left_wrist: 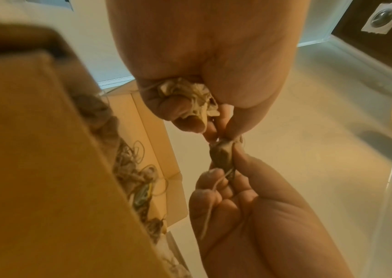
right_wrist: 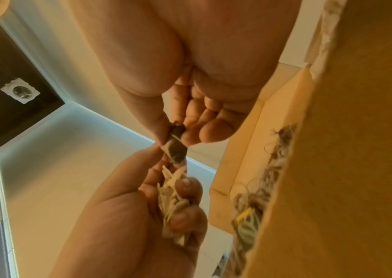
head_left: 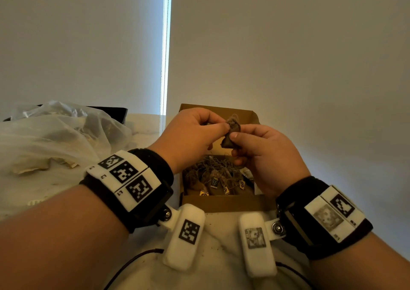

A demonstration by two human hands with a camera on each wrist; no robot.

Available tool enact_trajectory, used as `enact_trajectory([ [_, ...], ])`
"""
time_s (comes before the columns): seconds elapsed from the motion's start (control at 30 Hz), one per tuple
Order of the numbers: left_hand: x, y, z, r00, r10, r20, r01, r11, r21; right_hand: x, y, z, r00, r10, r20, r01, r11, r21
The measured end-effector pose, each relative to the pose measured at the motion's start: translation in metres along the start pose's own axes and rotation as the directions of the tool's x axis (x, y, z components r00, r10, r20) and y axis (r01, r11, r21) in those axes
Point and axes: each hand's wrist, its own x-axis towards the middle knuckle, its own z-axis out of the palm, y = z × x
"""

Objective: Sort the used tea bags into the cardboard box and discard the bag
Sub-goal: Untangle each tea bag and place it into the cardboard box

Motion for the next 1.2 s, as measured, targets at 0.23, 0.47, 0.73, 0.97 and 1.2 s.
enact_trajectory([
  [0.23, -0.002, -0.013, 0.003, 0.987, -0.158, -0.037, 0.155, 0.985, -0.076, 0.014, -0.008, -0.043, 0.927, -0.050, -0.372, -0.020, 0.983, -0.180],
  [0.47, -0.003, -0.021, 0.006, 0.984, -0.169, -0.048, 0.168, 0.985, -0.030, 0.019, 0.009, -0.052, 0.958, 0.044, -0.285, -0.186, 0.849, -0.495],
  [0.73, -0.003, -0.023, 0.004, 0.981, -0.180, -0.073, 0.178, 0.983, -0.035, 0.023, 0.017, -0.048, 0.954, 0.209, -0.215, -0.298, 0.751, -0.589],
  [0.97, -0.003, -0.021, 0.004, 0.978, -0.192, -0.087, 0.189, 0.981, -0.044, 0.007, -0.002, -0.024, 0.996, 0.013, -0.087, -0.056, 0.858, -0.511],
  [1.2, -0.005, -0.019, 0.005, 0.976, -0.205, -0.075, 0.203, 0.979, -0.035, -0.003, -0.016, -0.024, 0.950, 0.290, 0.111, -0.157, 0.757, -0.634],
])
